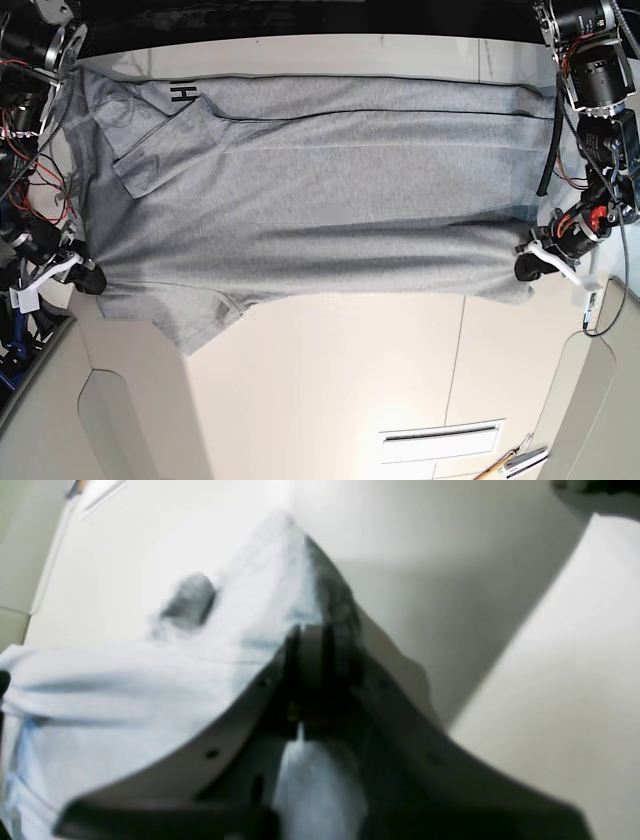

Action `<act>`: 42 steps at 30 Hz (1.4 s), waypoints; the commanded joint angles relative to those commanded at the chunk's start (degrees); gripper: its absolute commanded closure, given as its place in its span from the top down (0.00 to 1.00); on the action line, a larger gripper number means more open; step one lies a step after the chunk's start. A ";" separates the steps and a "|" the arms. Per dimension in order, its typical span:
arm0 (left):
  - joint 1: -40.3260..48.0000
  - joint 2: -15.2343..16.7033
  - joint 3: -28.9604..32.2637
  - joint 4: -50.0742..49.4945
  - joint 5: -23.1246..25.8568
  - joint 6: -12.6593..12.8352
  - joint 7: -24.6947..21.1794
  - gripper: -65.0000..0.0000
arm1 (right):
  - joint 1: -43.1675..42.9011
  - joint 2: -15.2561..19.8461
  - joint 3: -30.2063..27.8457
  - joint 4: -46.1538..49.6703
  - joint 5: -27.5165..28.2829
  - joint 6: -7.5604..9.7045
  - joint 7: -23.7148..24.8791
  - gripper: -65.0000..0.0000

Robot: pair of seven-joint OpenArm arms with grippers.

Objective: Fold the T-shirt properly
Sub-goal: 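Grasp the shirt mid-body with both grippers and fold it toward the robot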

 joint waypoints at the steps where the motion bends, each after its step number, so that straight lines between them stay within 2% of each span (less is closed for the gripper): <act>1: 0.26 0.00 0.00 0.00 0.02 0.00 0.04 0.00 | -1.88 0.00 0.11 1.86 0.44 0.00 0.07 0.00; 4: 0.42 -0.57 0.00 0.07 -1.14 0.00 1.14 0.00 | -7.32 0.02 1.16 8.26 1.18 -0.02 0.02 0.00; 8: 0.94 -2.01 0.00 0.13 -6.84 0.00 6.51 0.00 | -14.38 0.00 4.72 15.52 1.16 -0.04 0.02 0.00; 14: 4.31 -2.21 0.00 1.55 -9.27 0.00 7.65 0.00 | -19.02 -0.02 7.21 16.63 1.18 -0.04 0.04 0.00; 20: 10.88 -2.21 0.00 11.82 -9.09 0.00 7.67 0.00 | -21.40 -0.17 7.21 16.63 1.18 -0.02 0.26 0.00; 24: 14.62 -2.21 0.00 16.76 -6.62 0.00 7.67 0.00 | -22.21 -0.22 7.21 16.63 1.01 -0.07 0.02 0.00; 29: 16.28 -2.21 0.00 17.25 -3.61 0.00 7.69 0.00 | -22.47 -0.76 7.21 16.41 0.26 -0.13 -0.17 0.00; 33: 16.61 -2.21 0.00 17.25 -3.63 0.00 10.25 0.00 | -22.45 -0.79 7.21 15.58 -1.62 -0.24 -0.17 0.00; 42: 21.24 -2.21 0.00 23.23 -3.61 0.00 10.25 0.00 | -22.47 -0.79 7.21 15.10 -2.56 -0.57 -0.17 0.00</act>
